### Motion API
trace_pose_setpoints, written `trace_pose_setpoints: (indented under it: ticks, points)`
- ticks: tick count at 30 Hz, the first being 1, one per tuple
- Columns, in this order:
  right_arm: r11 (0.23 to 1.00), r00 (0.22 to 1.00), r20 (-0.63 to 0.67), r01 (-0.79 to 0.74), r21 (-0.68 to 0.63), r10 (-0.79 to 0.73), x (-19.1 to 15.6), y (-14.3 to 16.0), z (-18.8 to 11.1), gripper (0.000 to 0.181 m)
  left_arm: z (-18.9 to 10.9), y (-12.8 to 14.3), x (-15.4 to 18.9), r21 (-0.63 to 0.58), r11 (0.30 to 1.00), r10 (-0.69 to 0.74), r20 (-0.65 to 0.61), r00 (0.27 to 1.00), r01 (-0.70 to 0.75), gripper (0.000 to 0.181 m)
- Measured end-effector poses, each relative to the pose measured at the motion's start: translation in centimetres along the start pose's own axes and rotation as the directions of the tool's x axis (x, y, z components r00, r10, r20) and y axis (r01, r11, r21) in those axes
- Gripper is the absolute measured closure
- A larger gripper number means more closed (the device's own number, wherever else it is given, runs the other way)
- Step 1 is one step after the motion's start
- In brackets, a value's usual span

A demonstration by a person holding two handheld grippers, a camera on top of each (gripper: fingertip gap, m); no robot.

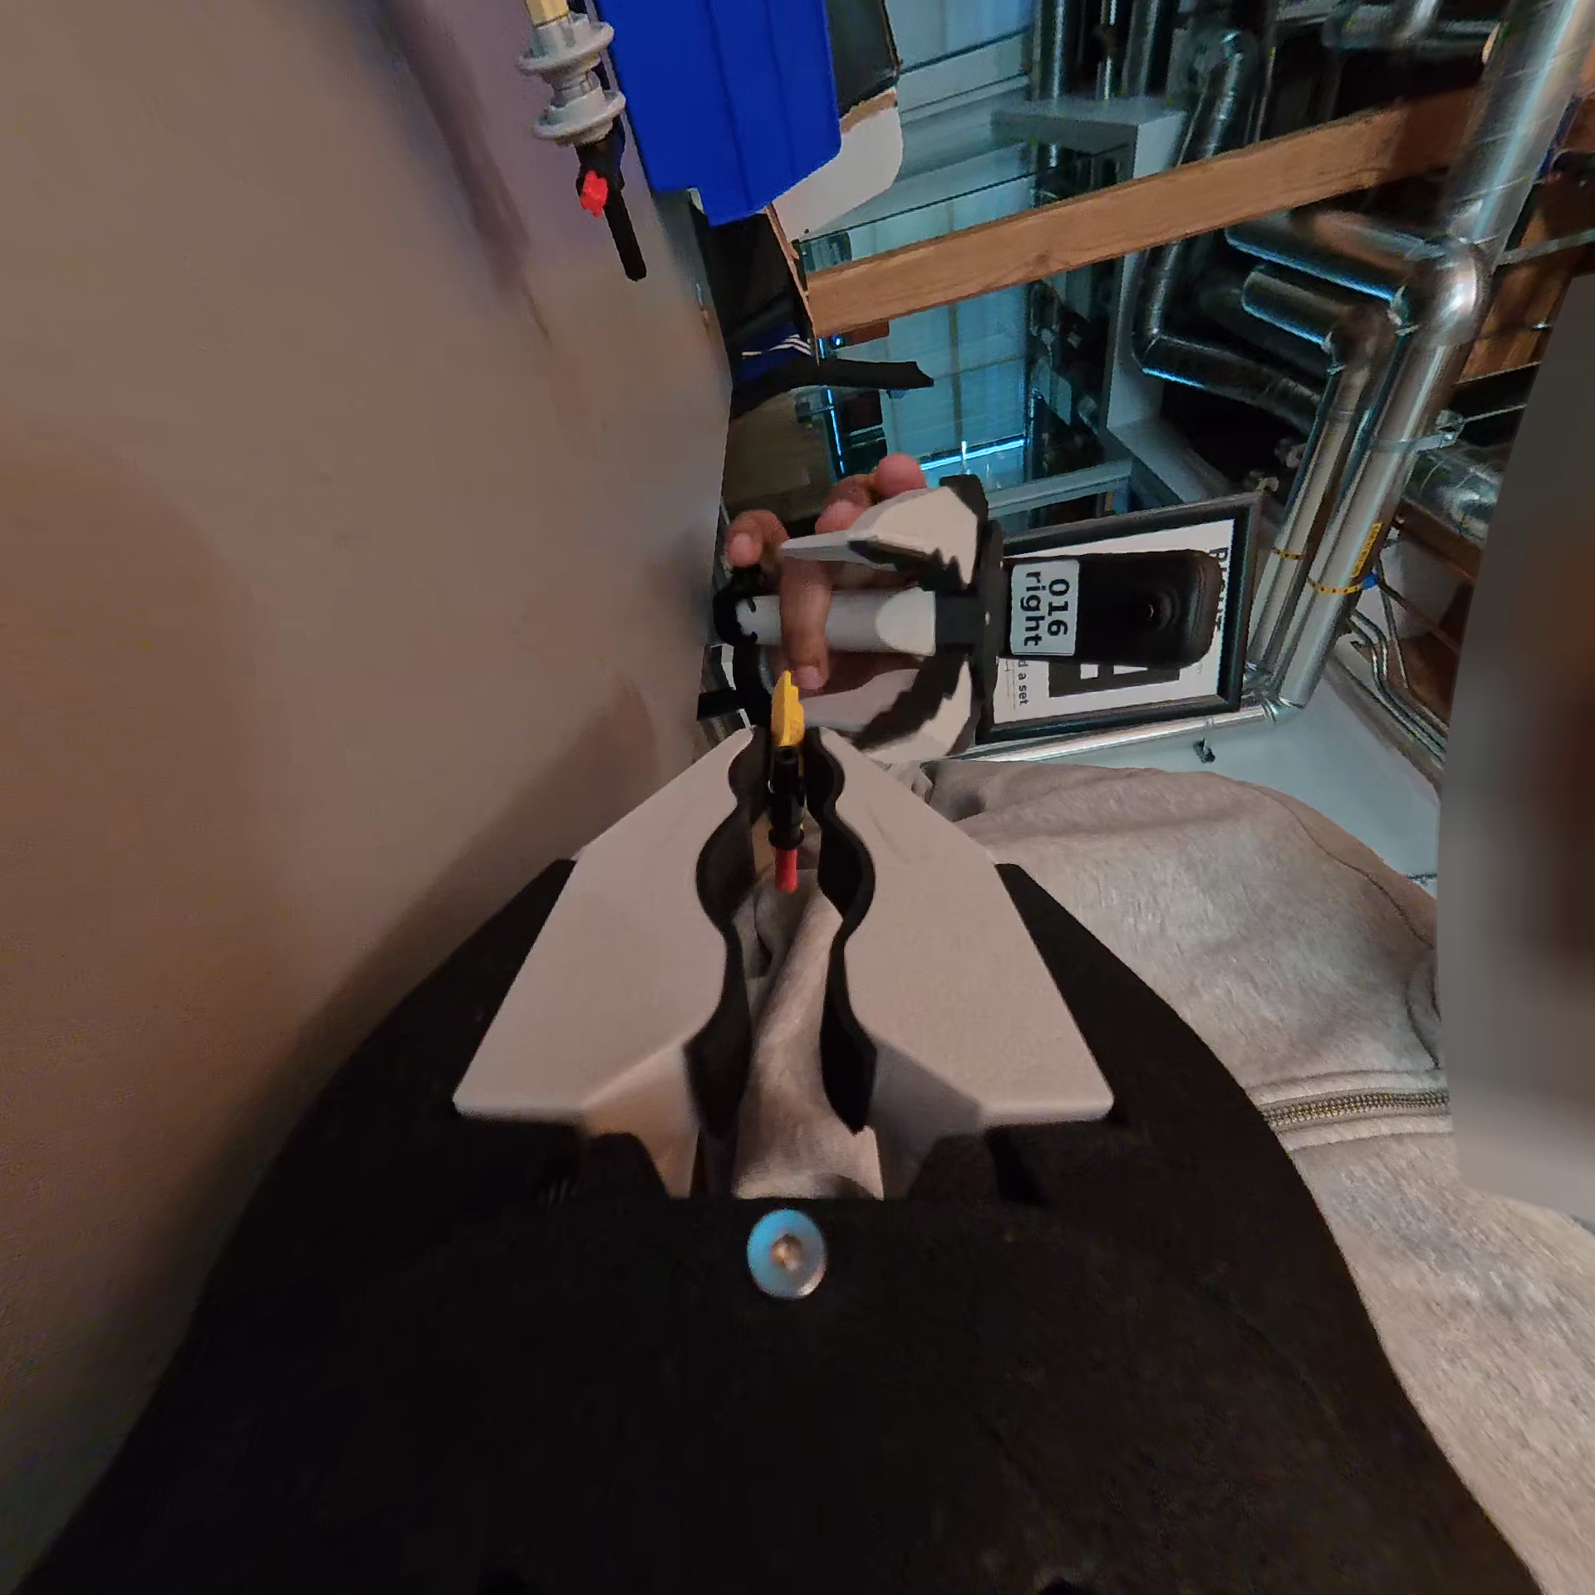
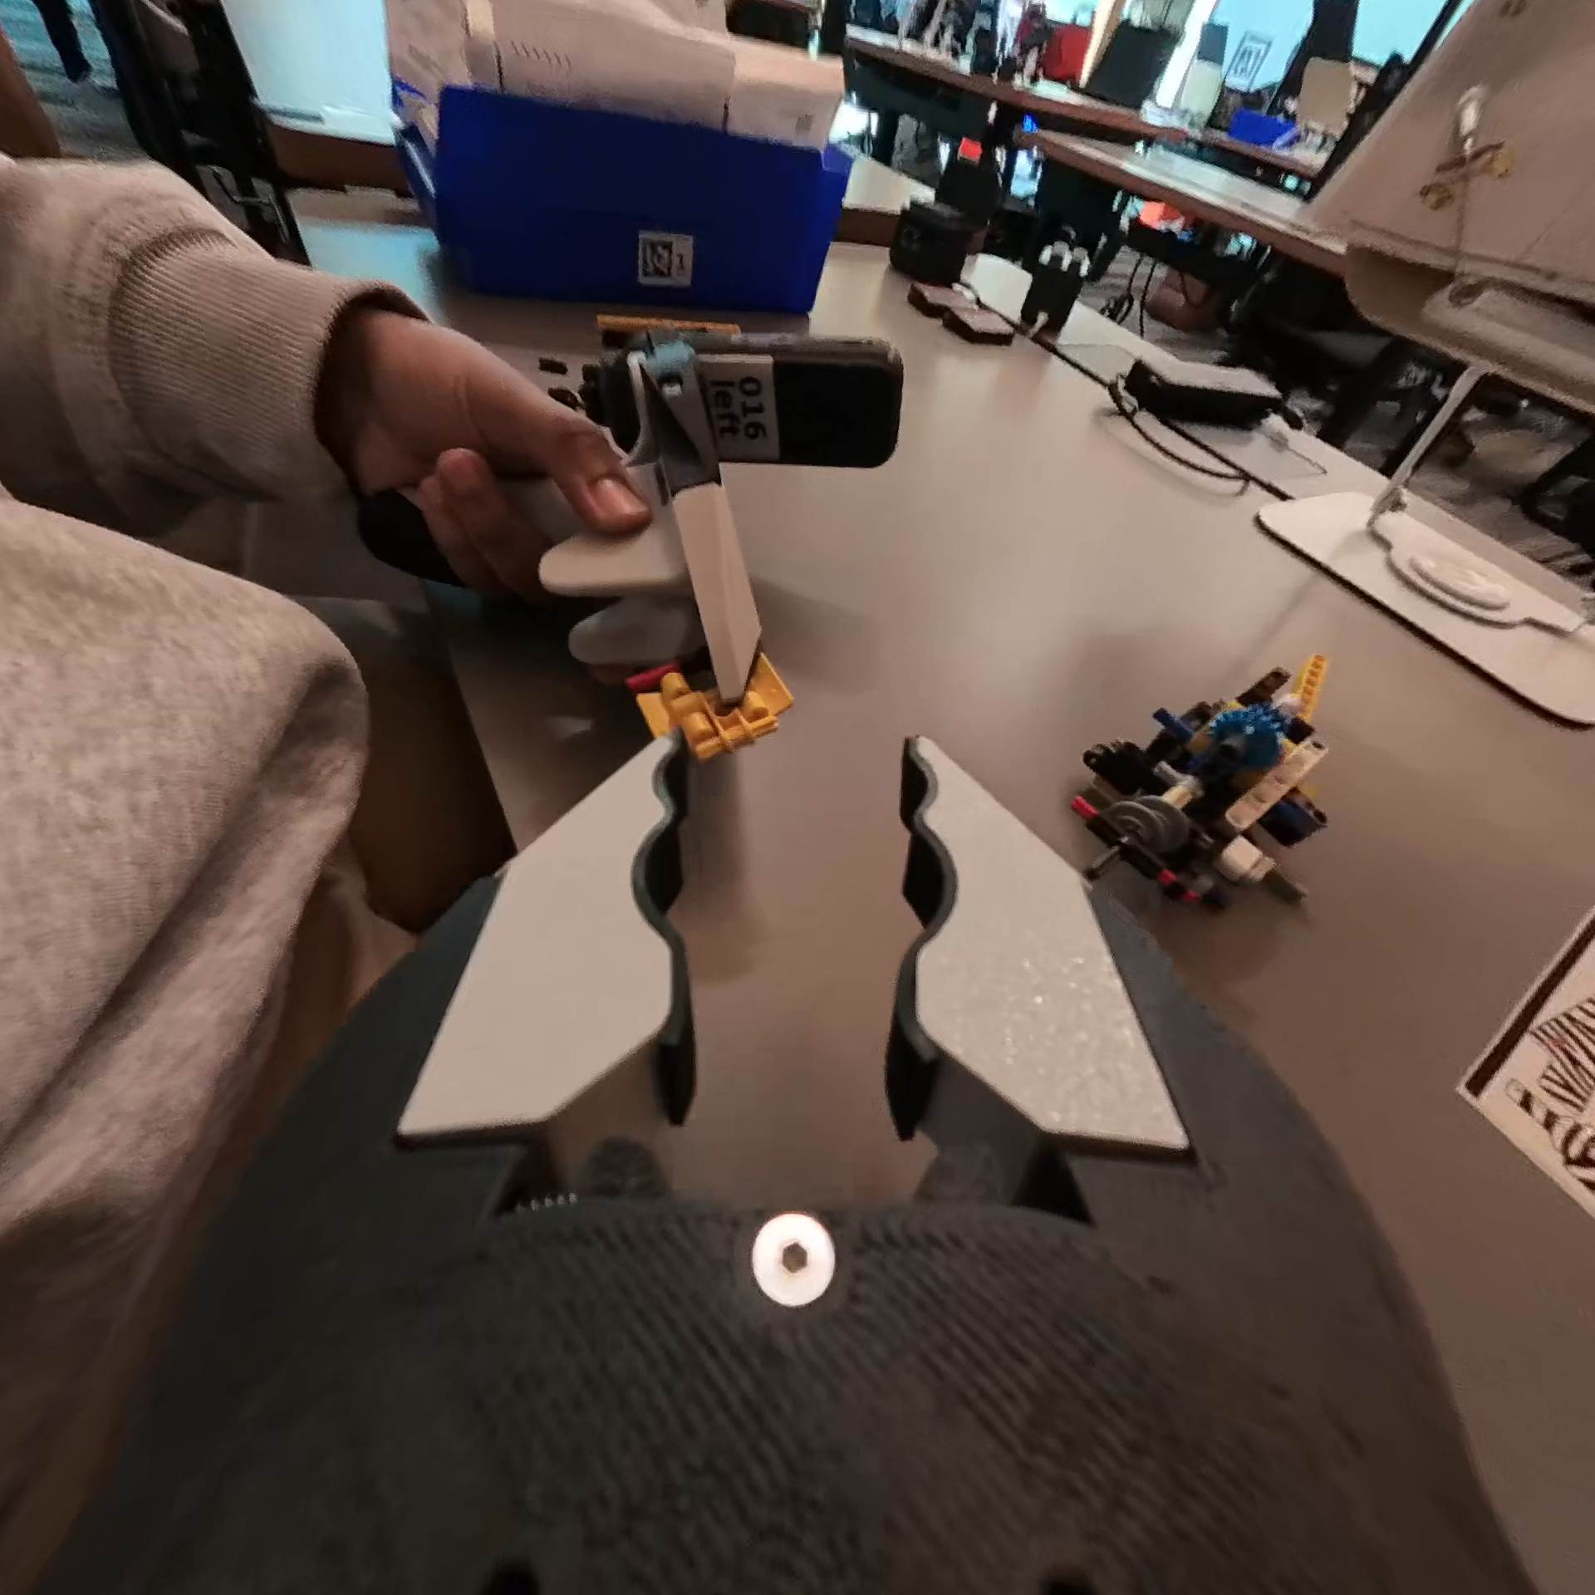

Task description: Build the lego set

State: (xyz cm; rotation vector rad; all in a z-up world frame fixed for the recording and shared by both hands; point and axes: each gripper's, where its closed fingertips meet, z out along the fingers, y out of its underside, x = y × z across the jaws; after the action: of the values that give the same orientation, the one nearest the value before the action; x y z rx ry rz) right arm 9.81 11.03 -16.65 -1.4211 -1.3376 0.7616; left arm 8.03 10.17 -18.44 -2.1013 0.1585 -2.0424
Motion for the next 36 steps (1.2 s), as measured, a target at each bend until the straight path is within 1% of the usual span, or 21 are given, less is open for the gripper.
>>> trace_pose_setpoints:
  ticks: [1, 3, 5, 10, 13, 17, 31, 36]
  points:
    - [1.000, 1.000, 0.003, -0.003, 0.023, 0.003, -0.1, -0.4, -0.1, 0.128, 0.0, 0.0, 0.0, -0.003, 1.000, 0.001, 0.001, 1.000, -0.001, 0.176]
    - [0.999, 1.000, -0.013, -0.009, 0.049, 0.010, 0.2, -0.9, -0.3, 0.121, 0.1, 0.1, -0.1, -0.004, 1.000, 0.004, 0.006, 1.000, -0.004, 0.176]
    - [0.999, 0.999, -0.051, -0.007, 0.044, 0.009, 0.8, -0.7, -0.3, 0.111, 0.1, 0.1, -0.1, -0.004, 1.000, 0.005, 0.007, 1.000, -0.005, 0.177]
    - [0.998, 0.994, -0.092, -0.047, 0.039, 0.050, 2.0, -0.3, -0.4, 0.103, 0.0, 0.0, 0.0, 0.001, 1.000, -0.004, -0.006, 1.000, 0.004, 0.177]
    - [0.995, 0.993, -0.078, -0.081, 0.065, 0.086, 2.1, -0.5, -0.6, 0.105, 0.0, 0.0, 0.0, -0.002, 1.000, -0.002, -0.007, 1.000, 0.002, 0.177]
    - [0.991, 0.991, -0.062, -0.117, 0.065, 0.121, 2.2, -0.4, -0.6, 0.105, 0.1, 0.0, 0.0, -0.001, 1.000, 0.002, -0.002, 1.000, -0.002, 0.177]
    - [0.990, 0.986, -0.101, -0.132, 0.046, 0.136, 3.0, 0.1, -0.5, 0.104, 0.0, -0.4, -0.1, 0.019, 1.000, 0.005, 0.004, 1.000, -0.005, 0.177]
    - [0.992, 0.985, -0.116, -0.123, 0.040, 0.127, 3.1, 0.2, -0.6, 0.104, 0.1, -0.6, -0.4, 0.034, 0.999, 0.031, 0.044, 0.999, -0.032, 0.177]
